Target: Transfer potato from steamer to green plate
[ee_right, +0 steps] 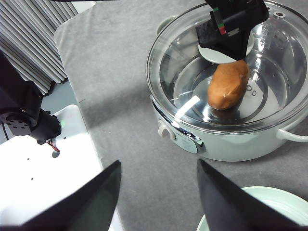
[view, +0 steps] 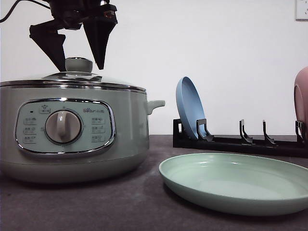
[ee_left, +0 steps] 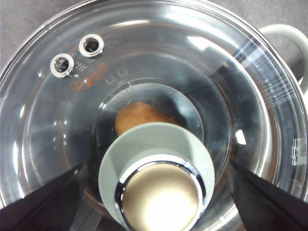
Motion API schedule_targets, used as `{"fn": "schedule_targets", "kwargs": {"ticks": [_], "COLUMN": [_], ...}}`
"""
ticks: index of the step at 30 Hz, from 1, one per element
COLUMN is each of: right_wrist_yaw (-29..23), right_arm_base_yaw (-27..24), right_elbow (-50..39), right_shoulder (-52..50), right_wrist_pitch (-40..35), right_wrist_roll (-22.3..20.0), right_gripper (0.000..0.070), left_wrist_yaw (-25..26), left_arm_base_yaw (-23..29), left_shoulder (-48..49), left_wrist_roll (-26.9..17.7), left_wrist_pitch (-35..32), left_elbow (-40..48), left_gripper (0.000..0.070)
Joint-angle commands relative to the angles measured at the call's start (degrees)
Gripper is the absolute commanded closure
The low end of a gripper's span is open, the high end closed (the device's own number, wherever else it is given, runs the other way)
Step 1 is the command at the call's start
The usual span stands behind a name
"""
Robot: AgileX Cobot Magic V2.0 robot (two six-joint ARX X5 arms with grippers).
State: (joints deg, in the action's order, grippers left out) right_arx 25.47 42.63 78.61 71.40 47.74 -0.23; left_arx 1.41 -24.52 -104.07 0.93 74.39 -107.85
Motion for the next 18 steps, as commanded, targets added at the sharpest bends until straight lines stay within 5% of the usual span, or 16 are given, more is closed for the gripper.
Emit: {"fn": "schedule_targets", "kwargs": {"ticks": [1,5,10,14,18], "right_wrist_yaw": [-0.06,-0.21,-1.27,-1.54,-1.53], "right_arm_base_yaw": [0.33,0.34,0.35,0.35,0.35], "right_elbow": [1.01,1.01,1.01,1.01,1.01], "right_shoulder": [0.72,0.72,0.72,0.72,0.72], "right_wrist_pitch": [0.03,0.29,0.35,0.38,0.38], "right_wrist_roll": [-1.03,-1.55,-1.71,-1.73,-1.73], "right_gripper": [0.0389,0.0389,0.0389,0.0389,0.0389], "left_wrist_yaw": [-0.20,-0.20,-0.20,-0.20,-0.19], "left_arm_base_yaw": [-0.37,-0.37,-0.37,-0.37,-0.37], "left_shoulder": [-1.31,-1.31,-1.31,-1.31,-1.31], "left_wrist_roll": [-0.44,-0.25,-0.22,-0.24,-0.25], "left_wrist_pitch": [-0.07,0.82,1.49,2.15,2.52], "left_elbow": [-1.95,-1.95,-1.95,-1.95,-1.95], "left_gripper": [0.0215,0.0241,0.0421,0.0462,0.0645]}}
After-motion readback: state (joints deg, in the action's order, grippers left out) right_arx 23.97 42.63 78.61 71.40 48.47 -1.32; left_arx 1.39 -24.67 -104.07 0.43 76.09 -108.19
